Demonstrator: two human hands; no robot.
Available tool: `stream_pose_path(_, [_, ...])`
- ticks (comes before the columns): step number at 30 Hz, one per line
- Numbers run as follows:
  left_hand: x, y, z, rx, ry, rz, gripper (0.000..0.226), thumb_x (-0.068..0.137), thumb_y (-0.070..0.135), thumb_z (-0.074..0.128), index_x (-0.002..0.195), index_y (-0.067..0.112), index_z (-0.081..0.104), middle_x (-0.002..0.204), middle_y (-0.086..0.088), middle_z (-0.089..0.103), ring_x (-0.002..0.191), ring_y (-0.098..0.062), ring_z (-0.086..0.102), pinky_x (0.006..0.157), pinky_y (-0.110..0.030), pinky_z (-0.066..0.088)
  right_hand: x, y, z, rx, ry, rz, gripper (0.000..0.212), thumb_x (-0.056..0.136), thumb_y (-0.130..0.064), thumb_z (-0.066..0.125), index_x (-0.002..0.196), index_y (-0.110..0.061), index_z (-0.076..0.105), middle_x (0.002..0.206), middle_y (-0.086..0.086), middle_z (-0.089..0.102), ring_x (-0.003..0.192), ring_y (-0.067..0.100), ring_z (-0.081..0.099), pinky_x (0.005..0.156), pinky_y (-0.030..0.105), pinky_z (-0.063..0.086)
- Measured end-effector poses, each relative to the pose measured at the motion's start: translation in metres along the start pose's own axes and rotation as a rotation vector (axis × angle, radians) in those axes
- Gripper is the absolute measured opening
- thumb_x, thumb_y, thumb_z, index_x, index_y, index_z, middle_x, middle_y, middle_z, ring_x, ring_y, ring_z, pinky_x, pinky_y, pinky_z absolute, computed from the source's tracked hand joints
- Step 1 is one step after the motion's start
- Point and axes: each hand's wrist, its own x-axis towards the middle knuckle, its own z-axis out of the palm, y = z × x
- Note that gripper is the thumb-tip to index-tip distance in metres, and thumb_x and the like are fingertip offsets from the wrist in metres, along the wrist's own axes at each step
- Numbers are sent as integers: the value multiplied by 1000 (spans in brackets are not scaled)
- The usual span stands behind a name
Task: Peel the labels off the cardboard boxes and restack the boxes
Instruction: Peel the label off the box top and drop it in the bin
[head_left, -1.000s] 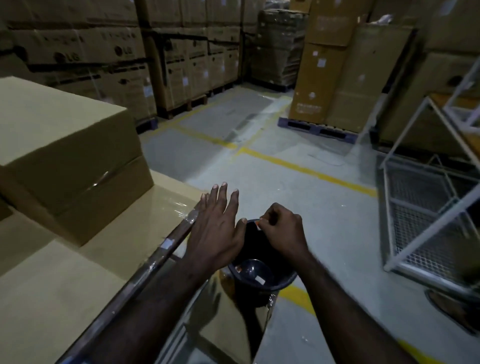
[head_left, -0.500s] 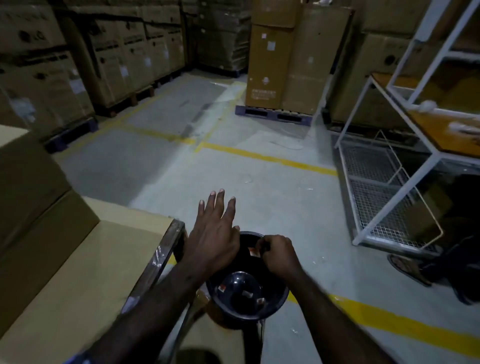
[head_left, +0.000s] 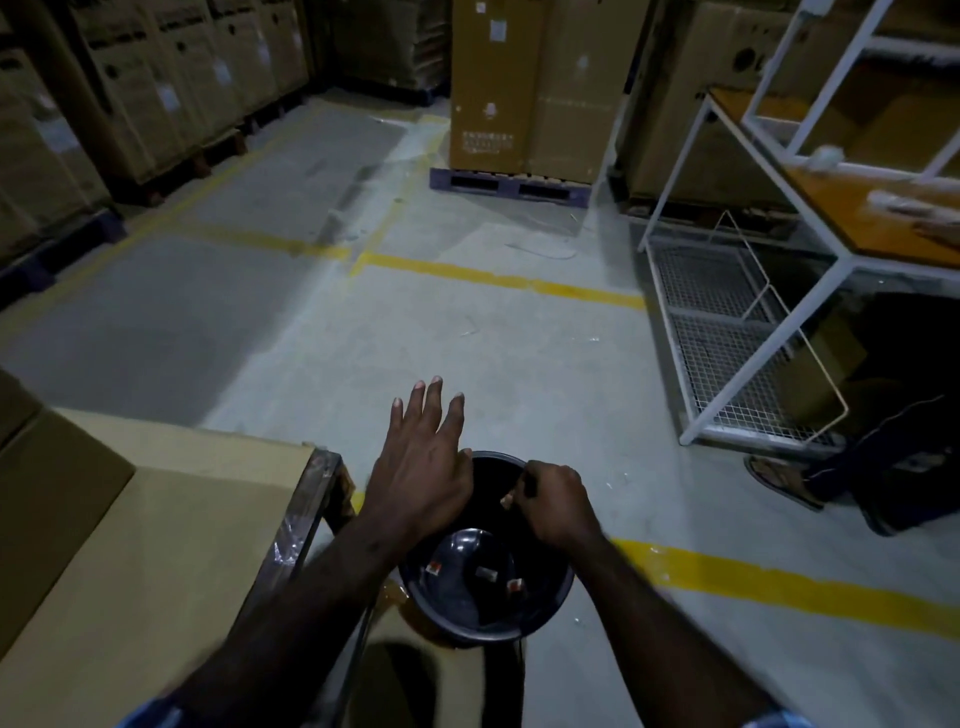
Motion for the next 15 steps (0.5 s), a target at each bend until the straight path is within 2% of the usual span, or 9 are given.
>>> stream_pose_path(2, [3,0,2,-11,2,-2,63,99,27,39,154,12,13,162,-14,-3,149,-28,-8,117,-38,-11,2,4,2,12,-27,18,11,84,-12,58,76,-11,67,87,14,72,89,34,63,73,37,46])
stream_pose_path(5, [4,-1,3,-12,-4,-5,63,99,27,39,154,12,13,162,-14,-3,149,-27,-8,118,-38,-10,5,9,6,53,-61,57,18,83,-10,60,91,-15,75,96,10,74,98,29,65,82,31,47])
stream_pose_path(10, [5,-5,4,-23,-8,-15,62,99,26,39,154,12,13,162,-13,-4,149,-27,-8,118,-38,-11,6,10,8,105,-54,101,27,86,-8,54,102,-20,72,107,7,73,106,28,63,86,28,46])
stream_pose_path(15, [2,-6,6,-29,-15,-15,63,99,26,40,154,13,13,162,-13,-5,149,-26,-8,119,-38,-10,6,8,10,149,-9,118,26,86,-7,55,101,-19,72,103,6,74,103,26,65,87,28,48])
